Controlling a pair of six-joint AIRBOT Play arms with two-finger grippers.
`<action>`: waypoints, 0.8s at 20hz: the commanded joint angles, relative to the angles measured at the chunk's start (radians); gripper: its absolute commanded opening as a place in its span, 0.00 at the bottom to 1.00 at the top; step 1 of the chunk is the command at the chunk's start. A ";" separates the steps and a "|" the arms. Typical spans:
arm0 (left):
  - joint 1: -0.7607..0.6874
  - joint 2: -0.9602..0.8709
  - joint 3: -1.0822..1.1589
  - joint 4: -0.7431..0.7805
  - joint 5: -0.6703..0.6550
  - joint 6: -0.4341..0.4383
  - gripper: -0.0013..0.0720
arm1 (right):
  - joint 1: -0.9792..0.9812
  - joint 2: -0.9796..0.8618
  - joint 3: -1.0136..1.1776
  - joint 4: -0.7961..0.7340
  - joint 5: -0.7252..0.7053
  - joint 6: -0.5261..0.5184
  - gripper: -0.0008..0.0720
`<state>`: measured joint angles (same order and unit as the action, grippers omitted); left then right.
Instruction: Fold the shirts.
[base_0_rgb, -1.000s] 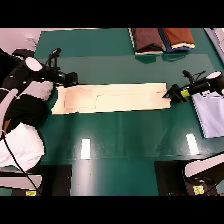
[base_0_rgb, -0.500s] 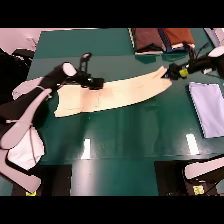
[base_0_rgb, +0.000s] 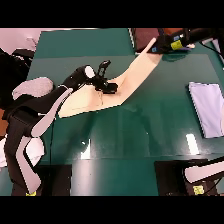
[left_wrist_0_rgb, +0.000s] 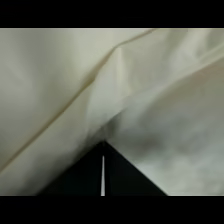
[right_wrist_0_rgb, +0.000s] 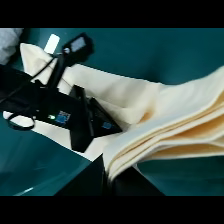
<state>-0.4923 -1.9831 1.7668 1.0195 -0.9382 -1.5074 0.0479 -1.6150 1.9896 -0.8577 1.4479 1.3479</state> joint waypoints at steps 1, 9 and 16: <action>-0.004 -0.014 0.016 0.006 -0.024 -0.003 0.05 | 0.079 0.001 0.053 0.000 0.002 0.018 0.03; 0.145 0.042 0.272 0.101 -0.272 -0.003 0.05 | 0.230 0.001 0.053 0.002 -0.081 0.016 0.03; 0.413 0.414 0.294 0.315 -0.267 0.001 0.05 | 0.477 -0.156 0.053 0.185 -0.312 -0.070 0.03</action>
<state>-0.1761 -1.7012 2.0476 1.2404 -1.1946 -1.5097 0.4297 -1.7027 2.0422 -0.7792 1.2541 1.3315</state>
